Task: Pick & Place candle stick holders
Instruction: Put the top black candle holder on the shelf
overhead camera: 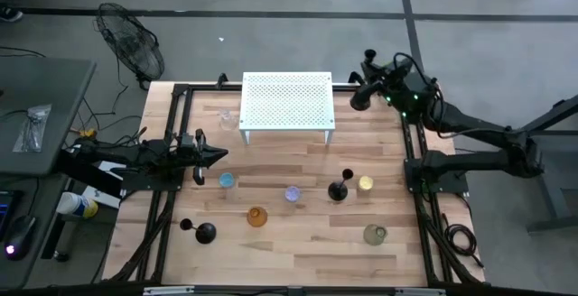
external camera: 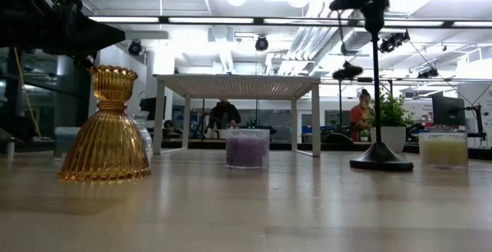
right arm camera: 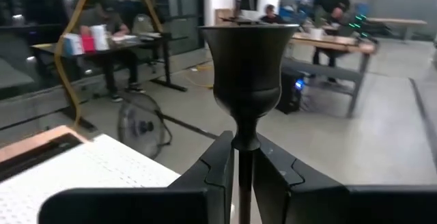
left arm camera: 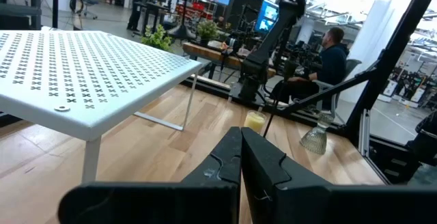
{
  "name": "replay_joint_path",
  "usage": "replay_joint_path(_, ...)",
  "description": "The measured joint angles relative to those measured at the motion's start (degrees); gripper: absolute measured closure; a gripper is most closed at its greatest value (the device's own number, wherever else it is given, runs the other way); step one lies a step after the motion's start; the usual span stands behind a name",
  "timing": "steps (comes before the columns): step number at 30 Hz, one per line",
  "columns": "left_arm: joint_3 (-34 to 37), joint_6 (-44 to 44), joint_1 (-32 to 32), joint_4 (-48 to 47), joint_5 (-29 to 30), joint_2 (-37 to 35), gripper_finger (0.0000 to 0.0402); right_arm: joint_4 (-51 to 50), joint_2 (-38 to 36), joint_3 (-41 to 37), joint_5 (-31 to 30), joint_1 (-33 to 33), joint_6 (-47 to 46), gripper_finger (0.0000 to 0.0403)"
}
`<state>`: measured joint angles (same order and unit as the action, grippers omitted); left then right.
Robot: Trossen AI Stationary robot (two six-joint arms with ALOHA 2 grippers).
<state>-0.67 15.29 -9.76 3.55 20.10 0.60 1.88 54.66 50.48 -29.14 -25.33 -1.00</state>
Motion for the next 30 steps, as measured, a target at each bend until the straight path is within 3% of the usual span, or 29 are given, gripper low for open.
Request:
replay_joint_path(7,0.0,0.0,0.0,-0.01,0.0,0.0,0.0401,0.12,7.76,8.61,11.36,-3.82,1.58,0.0367)
replay_joint_path(16,0.0,0.0,0.0,0.0,0.0,0.01,0.0401,4.03,16.14,12.83,28.12,-8.12,5.77,0.0367)
replay_joint_path(30,0.0,0.0,0.0,0.0,0.0,0.0,0.0401,6.17,24.08,17.22,30.6,-10.77,5.12,0.0367)
